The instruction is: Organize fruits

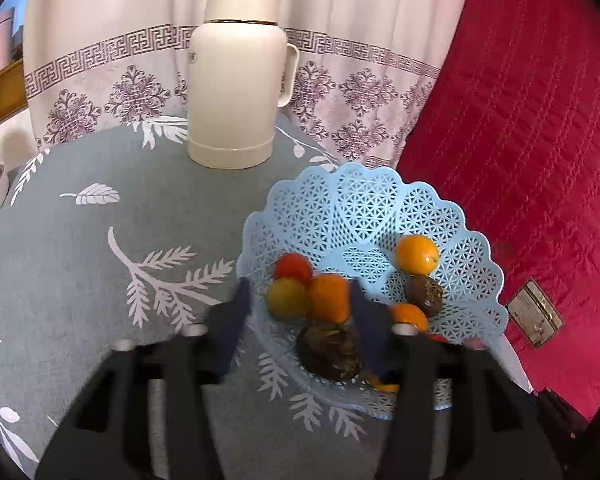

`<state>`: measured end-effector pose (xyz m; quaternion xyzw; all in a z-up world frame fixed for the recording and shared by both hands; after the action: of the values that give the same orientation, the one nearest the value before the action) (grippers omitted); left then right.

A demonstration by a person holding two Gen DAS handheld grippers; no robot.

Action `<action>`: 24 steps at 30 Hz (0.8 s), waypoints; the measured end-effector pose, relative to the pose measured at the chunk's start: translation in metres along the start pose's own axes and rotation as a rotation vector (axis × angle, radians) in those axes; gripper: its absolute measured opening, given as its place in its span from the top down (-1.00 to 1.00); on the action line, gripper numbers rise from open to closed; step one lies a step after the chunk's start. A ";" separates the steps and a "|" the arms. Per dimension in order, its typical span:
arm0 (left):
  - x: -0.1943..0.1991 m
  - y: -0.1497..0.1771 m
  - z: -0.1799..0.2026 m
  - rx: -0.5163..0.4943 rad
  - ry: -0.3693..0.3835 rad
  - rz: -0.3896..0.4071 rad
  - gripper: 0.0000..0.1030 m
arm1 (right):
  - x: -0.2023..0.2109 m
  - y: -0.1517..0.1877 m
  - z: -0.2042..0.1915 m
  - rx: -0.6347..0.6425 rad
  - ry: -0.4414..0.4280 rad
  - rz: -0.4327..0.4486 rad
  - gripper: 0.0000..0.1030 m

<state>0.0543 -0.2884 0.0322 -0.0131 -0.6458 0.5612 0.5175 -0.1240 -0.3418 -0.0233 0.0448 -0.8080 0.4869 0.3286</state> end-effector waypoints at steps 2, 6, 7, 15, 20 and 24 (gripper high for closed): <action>0.001 0.001 -0.002 0.006 -0.001 0.003 -0.31 | 0.000 0.000 0.000 0.000 0.000 0.000 -0.19; 0.003 0.003 -0.008 0.022 -0.014 0.004 -0.36 | 0.000 0.000 0.000 0.000 0.000 0.000 -0.19; 0.003 0.004 -0.009 0.025 -0.017 0.005 -0.36 | 0.000 0.000 0.000 0.000 0.000 0.000 -0.20; 0.014 0.010 -0.018 0.050 -0.092 0.017 -0.72 | 0.000 0.000 0.001 0.003 0.007 -0.002 -0.28; 0.027 0.013 -0.020 0.059 -0.146 0.049 -0.84 | 0.000 0.001 0.001 0.008 0.016 -0.004 -0.29; 0.038 0.013 -0.021 0.055 -0.176 0.079 -0.84 | -0.001 0.001 0.001 0.010 0.025 -0.009 -0.29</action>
<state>0.0439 -0.2465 0.0440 0.0249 -0.6721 0.5977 0.4363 -0.1247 -0.3423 -0.0252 0.0443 -0.8013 0.4898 0.3406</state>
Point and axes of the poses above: each gripper's, at about its wrist camera, not at the fingertips, and x roughly against the way its jaws point, z to its right, y to its underside, the point moved 4 cm from there along -x, roughly the way its jaws point, and after that the axes turned 4 degrees about y, right-handed, at the moved point
